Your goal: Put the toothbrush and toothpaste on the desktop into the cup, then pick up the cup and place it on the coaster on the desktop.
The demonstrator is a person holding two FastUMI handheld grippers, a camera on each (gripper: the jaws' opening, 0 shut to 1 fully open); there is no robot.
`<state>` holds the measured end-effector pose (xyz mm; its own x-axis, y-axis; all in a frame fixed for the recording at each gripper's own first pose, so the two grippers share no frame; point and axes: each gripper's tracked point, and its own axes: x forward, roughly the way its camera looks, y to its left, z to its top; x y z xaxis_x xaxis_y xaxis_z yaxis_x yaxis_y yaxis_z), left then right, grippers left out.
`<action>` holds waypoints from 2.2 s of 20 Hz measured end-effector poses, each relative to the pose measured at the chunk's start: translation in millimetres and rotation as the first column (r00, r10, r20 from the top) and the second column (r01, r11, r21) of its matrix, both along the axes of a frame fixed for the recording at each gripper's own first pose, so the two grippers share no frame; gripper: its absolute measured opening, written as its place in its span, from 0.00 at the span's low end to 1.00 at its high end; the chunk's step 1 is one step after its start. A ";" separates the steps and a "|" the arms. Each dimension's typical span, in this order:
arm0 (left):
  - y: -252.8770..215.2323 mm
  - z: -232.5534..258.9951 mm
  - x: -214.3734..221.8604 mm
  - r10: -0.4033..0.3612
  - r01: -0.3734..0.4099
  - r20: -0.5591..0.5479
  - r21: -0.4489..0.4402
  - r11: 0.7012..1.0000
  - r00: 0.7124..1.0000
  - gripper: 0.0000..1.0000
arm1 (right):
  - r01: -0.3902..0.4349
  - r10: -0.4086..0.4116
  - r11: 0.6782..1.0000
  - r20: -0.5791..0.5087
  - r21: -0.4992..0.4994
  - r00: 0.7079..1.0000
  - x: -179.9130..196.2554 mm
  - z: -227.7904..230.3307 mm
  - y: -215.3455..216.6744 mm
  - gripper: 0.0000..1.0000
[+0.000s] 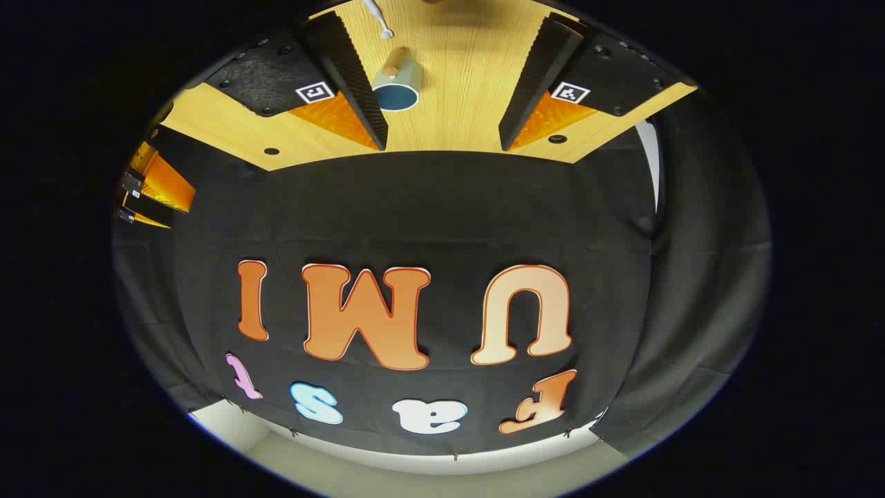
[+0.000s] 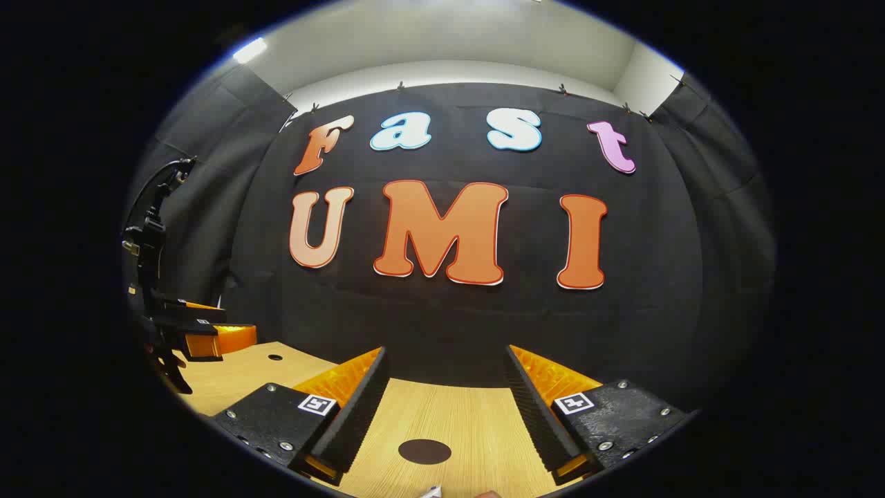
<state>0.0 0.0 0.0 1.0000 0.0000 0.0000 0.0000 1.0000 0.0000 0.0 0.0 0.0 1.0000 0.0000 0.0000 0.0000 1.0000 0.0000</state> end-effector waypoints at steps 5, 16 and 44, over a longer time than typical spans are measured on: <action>-4.7 1.9 -2.8 0.001 -0.001 0.003 0.005 1.000 1.000 0.97 | 0.000 0.000 1.000 -0.013 -0.012 1.000 0.4 -2.2 1.1 0.99; -14.7 31.2 -8.7 0.012 -0.012 0.035 0.013 1.000 0.999 0.97 | -0.001 0.002 0.999 -0.022 0.035 1.000 -4.8 9.1 -11.0 0.99; -93.7 -108.7 -19.4 -0.225 0.191 -0.808 -0.141 0.971 0.545 0.96 | -0.110 0.156 0.988 -0.706 0.111 0.691 -40.5 -133.1 18.7 0.93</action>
<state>-19.4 -93.7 -108.7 0.5454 -0.2246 -0.8075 0.1912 0.9714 -0.1410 -40.5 18.7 -133.1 0.6909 0.1560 -0.7059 -0.1097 0.9878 0.1109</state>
